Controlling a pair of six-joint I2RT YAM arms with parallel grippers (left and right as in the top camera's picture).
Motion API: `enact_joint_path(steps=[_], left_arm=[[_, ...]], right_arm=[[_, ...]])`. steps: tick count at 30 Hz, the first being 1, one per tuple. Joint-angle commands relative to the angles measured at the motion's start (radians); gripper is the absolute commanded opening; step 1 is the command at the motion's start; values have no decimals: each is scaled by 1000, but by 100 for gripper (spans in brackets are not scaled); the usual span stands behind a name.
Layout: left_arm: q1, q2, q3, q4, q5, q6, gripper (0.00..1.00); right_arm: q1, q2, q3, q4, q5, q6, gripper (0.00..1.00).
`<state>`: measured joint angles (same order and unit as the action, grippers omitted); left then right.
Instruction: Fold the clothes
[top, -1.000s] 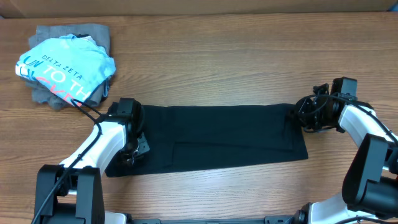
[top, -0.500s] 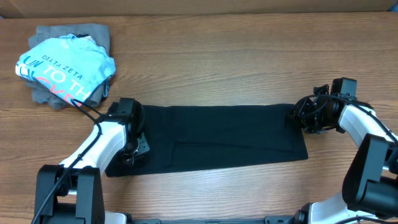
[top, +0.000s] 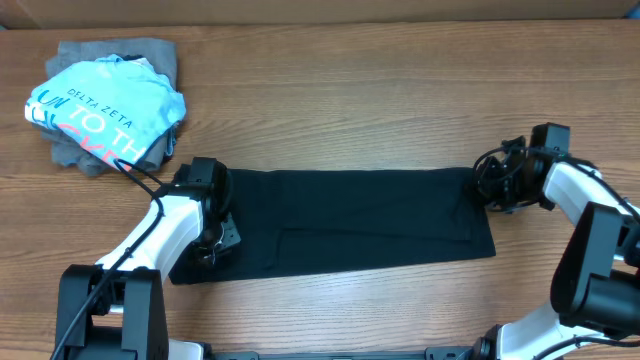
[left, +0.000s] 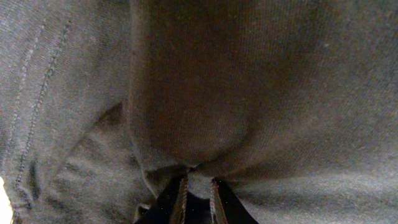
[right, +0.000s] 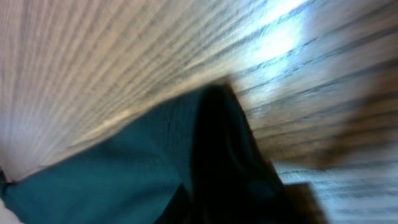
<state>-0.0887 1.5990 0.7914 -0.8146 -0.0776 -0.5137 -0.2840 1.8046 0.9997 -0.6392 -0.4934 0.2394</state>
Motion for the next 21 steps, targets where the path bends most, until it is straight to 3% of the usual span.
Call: enact_joint_path(steps=[1,10,12,21], left_arm=[[24,48,-56,16,-71,-2,17],[24,48,-56,15,-71,-2,17],[24,48,-56,15,-71,-3,17],[24,48,-56,15,-71,-3,16]], right_arm=[[-26,-5,93,-38,3,-12,4],[-27,-5,126,-28,6,-31,8],[-27,-5,126,-28,12,-31,25],[-25,-5,94,-51,74,-31,40]])
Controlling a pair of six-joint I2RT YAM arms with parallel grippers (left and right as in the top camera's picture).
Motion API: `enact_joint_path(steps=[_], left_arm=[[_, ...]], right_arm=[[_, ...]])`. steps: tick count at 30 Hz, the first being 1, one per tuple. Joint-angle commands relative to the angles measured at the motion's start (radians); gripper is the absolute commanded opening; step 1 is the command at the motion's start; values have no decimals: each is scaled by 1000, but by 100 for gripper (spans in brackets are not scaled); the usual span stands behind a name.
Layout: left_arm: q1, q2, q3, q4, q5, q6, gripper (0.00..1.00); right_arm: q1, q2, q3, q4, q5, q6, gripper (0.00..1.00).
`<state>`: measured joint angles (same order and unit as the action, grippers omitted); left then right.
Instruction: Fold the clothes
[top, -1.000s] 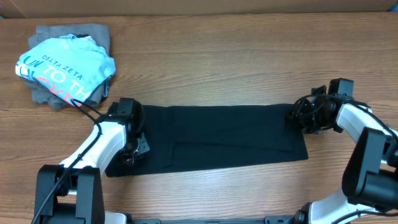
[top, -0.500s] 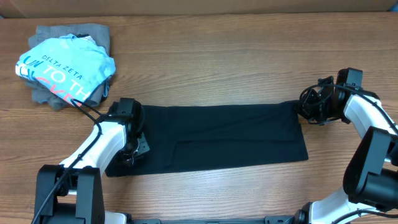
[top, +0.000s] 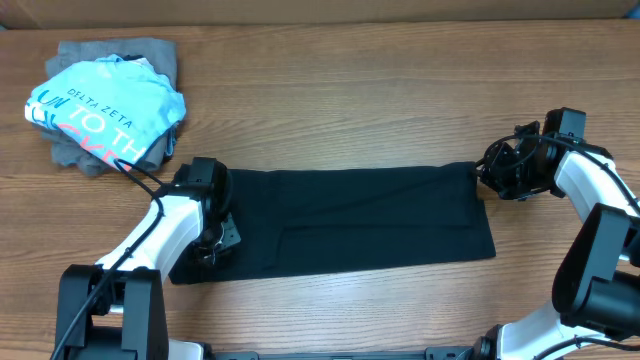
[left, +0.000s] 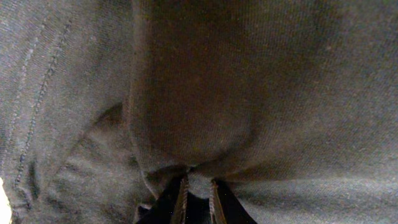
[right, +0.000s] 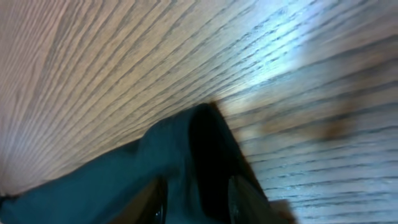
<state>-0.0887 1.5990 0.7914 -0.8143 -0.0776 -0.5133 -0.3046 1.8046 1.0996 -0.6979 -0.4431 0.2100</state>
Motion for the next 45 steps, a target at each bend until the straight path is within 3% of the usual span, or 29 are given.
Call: enact_joint_path(steps=[1,8,16,33,35,38,39,41,45], left_arm=[[24,48,-56,14,-71,-3,16],[24,48,-56,15,-71,-3,16],[23,48,-56,14,-71,-3,16],[23,48,-56,15,-71,-3,16],[23,48,-56,15,-71,-3,16],[23,48,-56,15,-71,-3,16],[23,48,-56,15,-71,-3,16],[23,48,-56,14,-71,-3,17],[23,48,-56,15,-69,-3,34]], right_arm=[[-4,-5,-15,14,24,-2,41],[-3,-5,-61,73,-16,-2,45],[10,-5,-62,48,-22,-10,4],[-1,-5,-18,121,12,-9,4],[-1,-5,-18,126,12,-9,15],[-1,-5,-18,127,12,-9,50],[-5,-5,-14,121,7,-9,55],[-23,-8,4,83,-6,-9,61],[-84,-21,64,-42,-6,-10,65]])
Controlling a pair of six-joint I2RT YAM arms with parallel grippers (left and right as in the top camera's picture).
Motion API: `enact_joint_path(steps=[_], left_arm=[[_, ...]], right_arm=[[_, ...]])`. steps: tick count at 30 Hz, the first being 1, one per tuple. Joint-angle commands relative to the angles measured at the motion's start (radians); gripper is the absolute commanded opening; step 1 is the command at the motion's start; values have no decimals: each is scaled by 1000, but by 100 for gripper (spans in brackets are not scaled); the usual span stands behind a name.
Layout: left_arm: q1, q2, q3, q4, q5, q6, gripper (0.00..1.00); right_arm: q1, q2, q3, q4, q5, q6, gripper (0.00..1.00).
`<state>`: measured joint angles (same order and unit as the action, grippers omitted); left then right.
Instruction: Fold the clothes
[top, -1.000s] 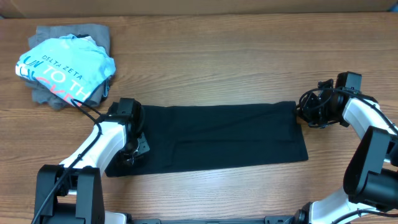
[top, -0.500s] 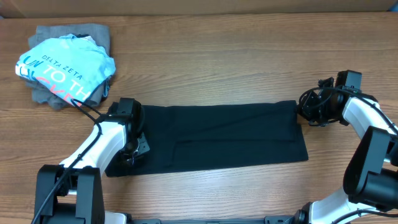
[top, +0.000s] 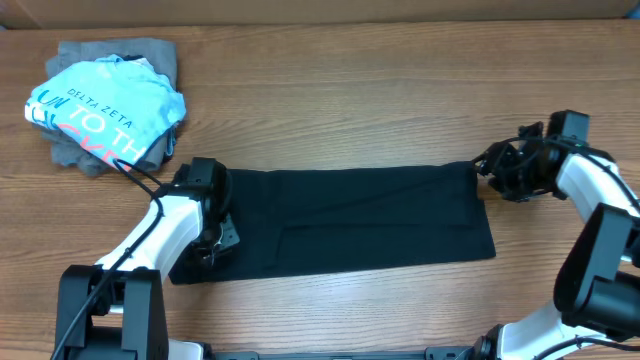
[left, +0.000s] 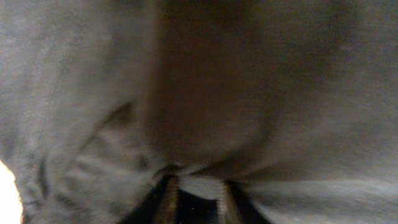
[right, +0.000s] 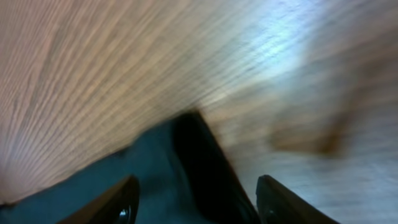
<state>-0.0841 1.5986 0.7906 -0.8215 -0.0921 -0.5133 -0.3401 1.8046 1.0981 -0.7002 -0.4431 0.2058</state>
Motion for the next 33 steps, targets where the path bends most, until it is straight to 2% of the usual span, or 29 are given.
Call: enact_joint_path(steps=[1,3,6,9,14,16,18,20,24,27,28,29,30,32,33], left_arm=[[19,49,-55,23,-50,-3,40],[19,49,-55,23,-39,-3,48],[19,49,-49,34,11,-2,56],[19,48,-22,39,85,24,59],[18,10,76,-15,119,49,63],[18,-21,134,-58,119,69,64],[18,-66,203,-107,111,85,65],[19,-105,258,-141,108,105,67],[19,-175,356,-197,32,118,78],[19,-196,391,-235,-39,126,80],[19,-199,396,-246,-50,126,80],[19,-200,398,-253,-55,130,80],[19,-200,398,-260,-57,136,80],[19,-200,398,-275,-62,136,79],[19,-200,398,-282,-66,137,78]], right_arm=[[-65,-22,79,-85,-7,-14,68],[-87,-22,84,-164,-6,-41,72],[-96,-20,64,-229,1,-98,72],[-92,-20,21,-217,22,-129,74],[-77,-20,-66,-135,62,-129,78],[-65,-20,-97,-104,48,-129,76],[-43,-20,-124,-80,39,-129,68],[-19,-20,-140,-67,39,-129,67],[19,-20,-148,-53,66,-129,63],[20,-20,-148,-60,72,-128,53],[20,-20,-148,-61,76,-126,44],[17,-20,-148,-62,76,-123,25],[13,-20,-148,-64,76,-109,15],[2,-21,-146,-64,75,-78,4],[-4,-22,-142,-64,72,-76,4]])
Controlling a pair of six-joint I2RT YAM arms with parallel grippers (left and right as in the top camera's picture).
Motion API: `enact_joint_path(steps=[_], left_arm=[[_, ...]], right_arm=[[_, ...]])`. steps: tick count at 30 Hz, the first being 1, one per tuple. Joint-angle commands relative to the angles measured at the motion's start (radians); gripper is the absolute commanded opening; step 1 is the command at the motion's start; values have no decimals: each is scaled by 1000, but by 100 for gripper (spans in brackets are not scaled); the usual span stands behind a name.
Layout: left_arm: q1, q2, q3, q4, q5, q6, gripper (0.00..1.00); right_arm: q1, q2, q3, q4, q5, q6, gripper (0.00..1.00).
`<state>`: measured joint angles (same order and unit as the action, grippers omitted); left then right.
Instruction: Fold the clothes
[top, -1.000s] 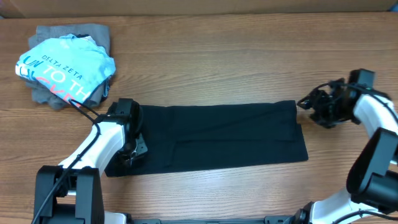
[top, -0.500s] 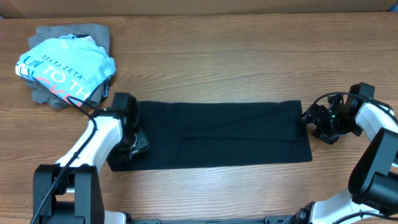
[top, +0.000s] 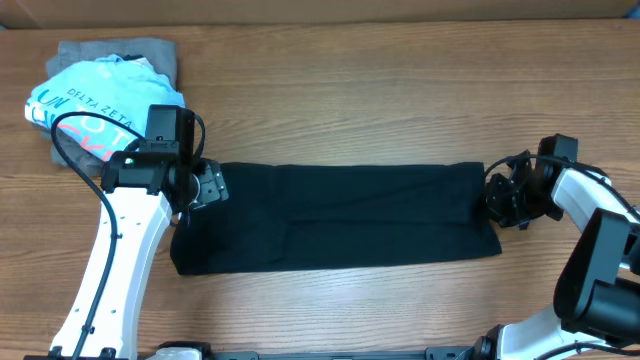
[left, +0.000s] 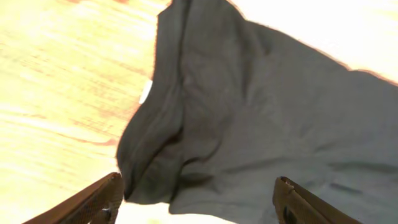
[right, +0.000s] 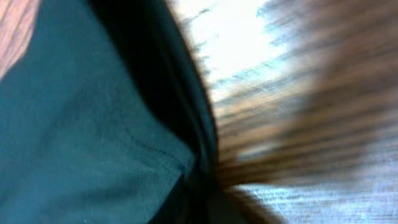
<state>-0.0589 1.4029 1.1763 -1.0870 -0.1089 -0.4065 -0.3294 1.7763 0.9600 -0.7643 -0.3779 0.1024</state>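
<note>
A black garment (top: 340, 215) lies folded into a long strip across the near half of the table. My left gripper (top: 205, 187) hovers over the strip's upper left corner. In the left wrist view it (left: 198, 180) is open, its fingers (left: 106, 196) wide apart above the bunched left end of the cloth (left: 261, 112), holding nothing. My right gripper (top: 500, 200) sits at the middle of the strip's right edge. The right wrist view is blurred; the folded cloth edge (right: 81, 124) runs down into the gripper (right: 199, 205), which looks shut on it.
A light blue printed T-shirt (top: 105, 105) lies bundled on a grey garment (top: 160, 55) at the far left corner. The wooden table (top: 380, 90) stretches behind the black strip. A cable runs from the left arm past the pile.
My left gripper was shut on the cloth low on the strip's left end; now it is open and raised over the upper left corner. The right gripper, open off the upper right corner, now sits on the right edge.
Both grippers held the strip's ends at first. The right one then stood part open at the upper right corner, later wide open just off it, while the left stayed shut on the cloth. Now the left is open and lifted, the right is back on the right edge.
</note>
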Motion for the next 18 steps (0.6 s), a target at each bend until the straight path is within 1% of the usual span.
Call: enact_joint_path(steps=[1,4,6,12,18], left_arm=[[-6,-5,12,-21,-53,30,78],[-6,-5,12,-24,-59,34,78],[-6,-5,12,-24,-60,34,78],[-6,-5,13,-32,-60,34,76],[-6,-5,13,-32,-60,34,75]], right_arm=[[-20,5,2,-3,-5,27,4],[-31,-15,29,-23,-51,26,4],[-33,-39,53,-43,-49,24,4],[-42,-127,183,-155,65,32,4],[-24,-187,302,-241,68,27,4]])
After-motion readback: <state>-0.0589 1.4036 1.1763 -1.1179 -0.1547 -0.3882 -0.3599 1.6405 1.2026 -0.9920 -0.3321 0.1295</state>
